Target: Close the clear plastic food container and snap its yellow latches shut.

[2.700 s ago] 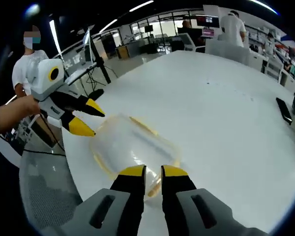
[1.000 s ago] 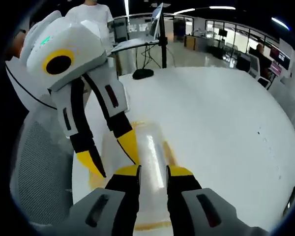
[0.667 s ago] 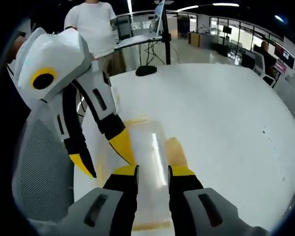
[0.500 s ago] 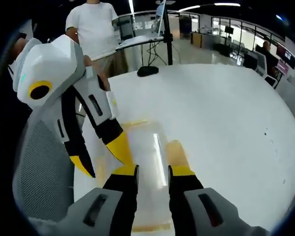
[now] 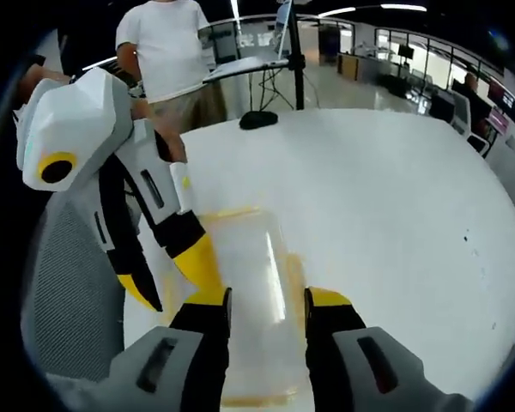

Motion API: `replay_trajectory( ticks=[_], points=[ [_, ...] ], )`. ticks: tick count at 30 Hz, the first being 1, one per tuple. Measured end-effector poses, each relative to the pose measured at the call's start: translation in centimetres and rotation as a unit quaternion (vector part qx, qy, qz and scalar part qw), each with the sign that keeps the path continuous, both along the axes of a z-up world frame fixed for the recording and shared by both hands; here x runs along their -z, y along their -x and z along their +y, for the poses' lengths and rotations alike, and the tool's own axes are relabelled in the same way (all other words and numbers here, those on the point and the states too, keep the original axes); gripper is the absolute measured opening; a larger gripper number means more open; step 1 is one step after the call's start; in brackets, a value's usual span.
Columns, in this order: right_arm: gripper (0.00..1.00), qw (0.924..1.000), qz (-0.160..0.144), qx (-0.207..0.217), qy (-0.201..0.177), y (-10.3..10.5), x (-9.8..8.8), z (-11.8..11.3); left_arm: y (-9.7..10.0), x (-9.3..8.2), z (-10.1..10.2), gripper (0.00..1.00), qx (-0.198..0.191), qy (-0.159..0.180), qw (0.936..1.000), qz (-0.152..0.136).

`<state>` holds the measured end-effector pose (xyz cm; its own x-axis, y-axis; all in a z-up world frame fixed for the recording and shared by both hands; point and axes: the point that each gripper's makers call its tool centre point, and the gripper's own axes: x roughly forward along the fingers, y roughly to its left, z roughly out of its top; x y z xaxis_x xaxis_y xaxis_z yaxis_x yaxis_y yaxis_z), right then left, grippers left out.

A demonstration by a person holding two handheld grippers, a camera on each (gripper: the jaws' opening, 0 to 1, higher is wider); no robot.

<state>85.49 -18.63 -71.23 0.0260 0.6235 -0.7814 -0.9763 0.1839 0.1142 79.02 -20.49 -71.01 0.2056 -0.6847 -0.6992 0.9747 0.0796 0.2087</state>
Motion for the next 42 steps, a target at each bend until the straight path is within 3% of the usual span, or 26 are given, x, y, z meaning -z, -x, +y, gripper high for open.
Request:
replay_trajectory(
  ticks=[24, 30, 42],
  points=[
    [0.34, 0.9979, 0.061, -0.014, 0.017, -0.48, 0.30, -0.24, -0.27, 0.17, -0.26, 0.33, 0.038, -0.005, 0.9976, -0.058],
    [0.34, 0.9975, 0.066, -0.016, 0.020, -0.44, 0.38, -0.19, -0.48, -0.15, -0.56, 0.31, 0.025, 0.001, 0.9993, -0.029],
    [0.34, 0.9966, 0.078, -0.014, 0.022, -0.51, 0.49, 0.01, -0.33, 0.16, -0.74, 0.31, 0.038, -0.015, 0.9981, -0.046]
  ],
)
